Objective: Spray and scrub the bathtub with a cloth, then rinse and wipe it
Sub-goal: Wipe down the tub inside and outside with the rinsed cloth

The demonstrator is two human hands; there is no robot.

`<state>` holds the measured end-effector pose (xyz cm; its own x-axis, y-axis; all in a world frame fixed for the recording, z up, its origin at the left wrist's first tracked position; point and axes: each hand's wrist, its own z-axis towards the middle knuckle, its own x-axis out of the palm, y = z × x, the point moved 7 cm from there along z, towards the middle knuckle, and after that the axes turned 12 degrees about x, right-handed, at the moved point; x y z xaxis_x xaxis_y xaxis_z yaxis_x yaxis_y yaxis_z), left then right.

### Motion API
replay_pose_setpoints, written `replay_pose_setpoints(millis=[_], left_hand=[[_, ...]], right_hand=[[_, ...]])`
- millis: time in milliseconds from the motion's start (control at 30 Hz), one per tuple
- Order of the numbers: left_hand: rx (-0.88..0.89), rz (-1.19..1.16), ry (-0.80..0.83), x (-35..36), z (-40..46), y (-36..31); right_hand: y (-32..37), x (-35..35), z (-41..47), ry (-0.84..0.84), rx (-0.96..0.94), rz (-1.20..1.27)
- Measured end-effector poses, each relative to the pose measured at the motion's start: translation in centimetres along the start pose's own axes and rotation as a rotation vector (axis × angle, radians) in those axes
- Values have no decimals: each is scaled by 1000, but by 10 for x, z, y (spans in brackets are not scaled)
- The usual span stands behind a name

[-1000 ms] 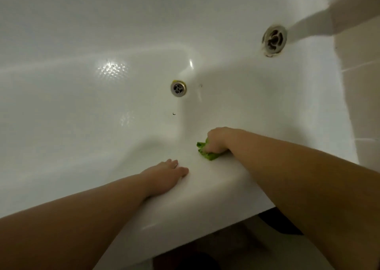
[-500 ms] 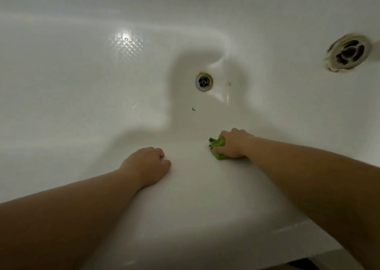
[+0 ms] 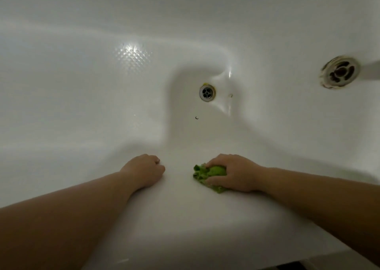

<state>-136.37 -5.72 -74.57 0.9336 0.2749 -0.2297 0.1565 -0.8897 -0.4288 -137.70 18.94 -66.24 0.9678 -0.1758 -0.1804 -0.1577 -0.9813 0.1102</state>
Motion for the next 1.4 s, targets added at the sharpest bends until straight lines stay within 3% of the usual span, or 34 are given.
replay_pose_setpoints(millis=[100, 200, 333, 433, 567, 667, 833, 1033, 1200, 1300, 1400], left_hand=[[21, 17, 40, -1, -19, -1], [11, 8, 38, -4, -34, 1], [-12, 1, 13, -10, -42, 4], [-18, -45, 35, -13, -53, 3], [-6, -110, 41, -17, -68, 3], [-2, -144, 43, -17, -77, 7], [-6, -139, 58, -18, -80, 15], [-18, -134, 57, -14, -61, 31], [1, -151, 76, -18, -52, 41], [12, -174, 94, -22, -59, 52], [13, -162, 119, -22, -63, 64]], right_hand=[[-19, -8, 14, -43, 118, -47], [4, 0, 52, -84, 199, -70], [71, 22, 65, -49, 86, -17], [98, 24, 14, 13, -59, 6], [54, 5, -70, 61, -151, 56], [-5, -16, -89, 27, -33, 73], [-35, -19, -4, -24, 177, -129], [48, 13, 112, -122, 183, -69], [106, 28, 95, -79, -46, -36], [86, 27, 63, 0, -121, 1], [62, 18, 76, -38, -71, -41]])
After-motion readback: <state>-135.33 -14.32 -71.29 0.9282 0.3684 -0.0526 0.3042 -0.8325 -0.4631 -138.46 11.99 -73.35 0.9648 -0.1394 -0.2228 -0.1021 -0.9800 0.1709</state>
